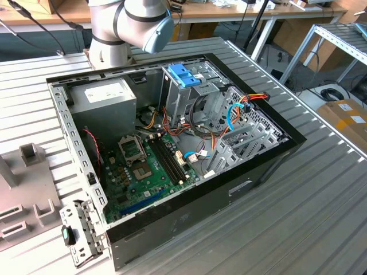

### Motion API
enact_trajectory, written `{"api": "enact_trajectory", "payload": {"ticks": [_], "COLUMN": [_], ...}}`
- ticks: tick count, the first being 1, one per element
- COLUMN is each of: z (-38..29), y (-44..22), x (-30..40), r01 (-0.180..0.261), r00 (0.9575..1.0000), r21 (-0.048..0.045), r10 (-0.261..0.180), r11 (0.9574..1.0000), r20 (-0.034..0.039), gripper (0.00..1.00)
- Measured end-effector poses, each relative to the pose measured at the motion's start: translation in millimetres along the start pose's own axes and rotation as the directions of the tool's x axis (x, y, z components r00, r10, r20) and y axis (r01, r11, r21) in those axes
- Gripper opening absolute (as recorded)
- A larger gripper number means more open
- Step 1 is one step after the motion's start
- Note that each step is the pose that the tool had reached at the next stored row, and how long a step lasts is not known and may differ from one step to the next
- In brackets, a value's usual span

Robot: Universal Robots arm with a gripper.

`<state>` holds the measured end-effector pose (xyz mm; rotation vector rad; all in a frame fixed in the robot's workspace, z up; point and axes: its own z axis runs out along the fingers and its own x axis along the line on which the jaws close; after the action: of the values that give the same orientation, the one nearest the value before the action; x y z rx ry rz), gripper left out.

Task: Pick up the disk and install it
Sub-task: 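Pick up the disk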

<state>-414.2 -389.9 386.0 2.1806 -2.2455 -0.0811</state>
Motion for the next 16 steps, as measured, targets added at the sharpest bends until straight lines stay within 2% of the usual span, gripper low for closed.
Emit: {"api": "enact_trajectory", "payload": {"ticks": [16], "z": [5.5], "y": [0.4], "x": [0.0], "r01": [0.0], "r00": [1.0], "r21": [-0.0002], "r10": [0.0], "r11": [1.0], "r20": [0.0073], "gripper": [0.48]}}
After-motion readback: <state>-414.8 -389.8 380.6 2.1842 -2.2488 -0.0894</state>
